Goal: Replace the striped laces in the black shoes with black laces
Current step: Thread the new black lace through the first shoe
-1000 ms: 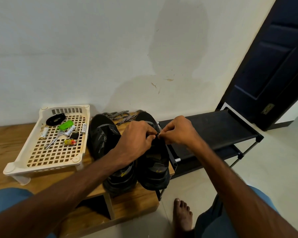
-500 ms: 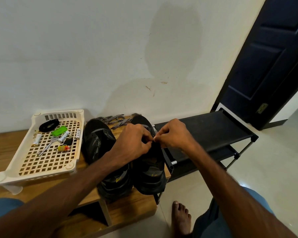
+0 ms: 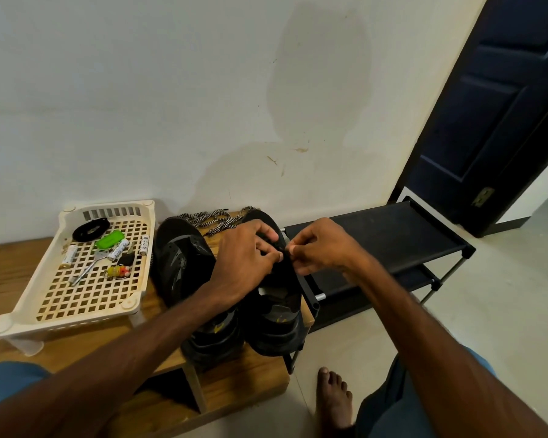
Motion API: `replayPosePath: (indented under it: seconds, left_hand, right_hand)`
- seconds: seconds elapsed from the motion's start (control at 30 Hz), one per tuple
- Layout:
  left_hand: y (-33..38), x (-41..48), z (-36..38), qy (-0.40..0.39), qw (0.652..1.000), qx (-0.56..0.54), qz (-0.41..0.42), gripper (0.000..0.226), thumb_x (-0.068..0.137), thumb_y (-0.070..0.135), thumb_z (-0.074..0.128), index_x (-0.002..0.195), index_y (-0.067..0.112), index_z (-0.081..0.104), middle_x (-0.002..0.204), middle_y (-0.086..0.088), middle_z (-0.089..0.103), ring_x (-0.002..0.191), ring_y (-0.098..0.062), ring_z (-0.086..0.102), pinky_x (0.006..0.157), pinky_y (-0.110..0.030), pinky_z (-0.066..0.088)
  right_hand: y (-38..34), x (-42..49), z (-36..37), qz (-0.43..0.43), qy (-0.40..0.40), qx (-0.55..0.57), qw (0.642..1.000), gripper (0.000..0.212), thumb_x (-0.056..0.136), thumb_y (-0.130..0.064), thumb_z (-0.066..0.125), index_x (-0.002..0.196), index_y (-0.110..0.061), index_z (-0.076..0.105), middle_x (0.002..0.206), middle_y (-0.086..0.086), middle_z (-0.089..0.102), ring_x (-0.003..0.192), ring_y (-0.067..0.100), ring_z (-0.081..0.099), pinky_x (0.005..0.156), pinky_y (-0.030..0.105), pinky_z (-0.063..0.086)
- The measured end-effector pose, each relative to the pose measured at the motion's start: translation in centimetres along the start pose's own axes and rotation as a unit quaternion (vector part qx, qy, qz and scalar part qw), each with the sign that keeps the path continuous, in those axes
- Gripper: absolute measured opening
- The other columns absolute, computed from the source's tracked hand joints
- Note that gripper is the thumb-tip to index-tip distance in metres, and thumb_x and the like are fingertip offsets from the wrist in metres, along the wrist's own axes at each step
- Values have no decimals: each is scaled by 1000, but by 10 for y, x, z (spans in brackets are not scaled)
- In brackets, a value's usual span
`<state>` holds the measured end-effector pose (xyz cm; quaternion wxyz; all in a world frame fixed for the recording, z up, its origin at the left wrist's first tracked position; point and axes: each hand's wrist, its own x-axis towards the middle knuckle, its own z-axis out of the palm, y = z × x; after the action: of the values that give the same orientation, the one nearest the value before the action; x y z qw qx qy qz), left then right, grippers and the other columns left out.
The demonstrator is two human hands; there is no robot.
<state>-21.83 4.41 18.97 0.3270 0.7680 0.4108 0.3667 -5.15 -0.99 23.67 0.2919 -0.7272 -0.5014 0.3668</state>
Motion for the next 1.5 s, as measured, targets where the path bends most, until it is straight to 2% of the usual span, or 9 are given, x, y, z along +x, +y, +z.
replayPosePath:
  seconds: [0.37, 0.47, 0.6, 0.73, 0.9, 1.1, 1.23, 1.37, 1.5]
  left_hand:
    - [-7, 2, -12, -86, 990, 102, 46, 37, 75, 12, 88, 107, 18, 71, 86, 11, 76, 64, 15, 60, 62, -5, 48]
    - [-8, 3, -12, -77, 990, 109, 38, 29, 78, 13, 86, 103, 18, 73, 83, 12, 76, 62, 17, 59, 58, -4, 45]
    - [-1, 5, -22, -8, 999, 48, 15, 20, 79, 10, 82, 94, 20, 74, 78, 18, 74, 68, 12, 67, 69, -18, 59]
    - [10, 17, -50, 160, 984, 45, 65, 22, 85, 15, 77, 103, 25, 70, 87, 19, 74, 49, 3, 57, 51, -12, 45]
    - [5, 17, -53, 166, 985, 20, 54, 12, 90, 24, 75, 100, 28, 71, 89, 19, 73, 56, -9, 63, 54, -16, 49]
    - [-6, 12, -35, -2, 996, 92, 19, 6, 88, 24, 76, 92, 26, 81, 87, 12, 75, 68, 3, 65, 75, -21, 56]
    - [-5, 7, -30, -23, 992, 122, -3, 4, 85, 27, 79, 90, 29, 79, 75, 16, 71, 53, 1, 59, 71, -34, 62]
    - [-3, 8, -29, -14, 993, 113, -9, 5, 84, 25, 80, 88, 29, 80, 71, 14, 70, 59, -4, 63, 74, -35, 62]
    - [-2, 8, -28, 0, 993, 122, -9, 8, 83, 26, 80, 89, 29, 78, 71, 12, 71, 63, -3, 66, 73, -35, 62]
  right_hand:
    - [-1, 3, 0, -49, 72, -105, 991, 21, 92, -9, 67, 88, 11, 73, 92, 25, 75, 74, 26, 72, 79, 45, 62]
    - [-7, 2, -12, -70, 98, 94, 988, 21, 98, -12, 61, 99, 6, 72, 96, 18, 78, 93, 29, 76, 91, 47, 61]
    - [-8, 1, -36, -66, 51, 469, 879, 16, 104, -12, 48, 114, -5, 59, 84, 8, 75, 82, 24, 76, 92, 47, 59]
    - [0, 5, -31, -103, 117, 87, 984, 16, 101, -20, 60, 105, -12, 74, 74, -15, 62, 63, 1, 59, 69, 23, 52]
    - [3, 6, -8, -115, -43, -235, 964, 17, 97, -26, 71, 91, -14, 81, 62, -13, 66, 52, 1, 52, 57, 19, 45]
    - [-13, 1, -25, -182, 85, 109, 974, 19, 102, -23, 61, 93, -21, 77, 108, -5, 77, 104, 9, 70, 93, 26, 54]
    - [-18, -5, -33, -136, -11, 562, 816, 22, 104, -26, 54, 90, -11, 64, 105, 15, 76, 101, 25, 74, 90, 39, 60]
    - [-9, -5, -24, -158, 87, 107, 978, 26, 99, -29, 67, 80, -13, 73, 67, -9, 71, 57, 0, 56, 51, 10, 41]
    - [-3, 2, -4, -82, -29, -216, 972, 17, 96, -23, 71, 80, -18, 75, 70, -8, 69, 57, -1, 57, 53, 13, 41]
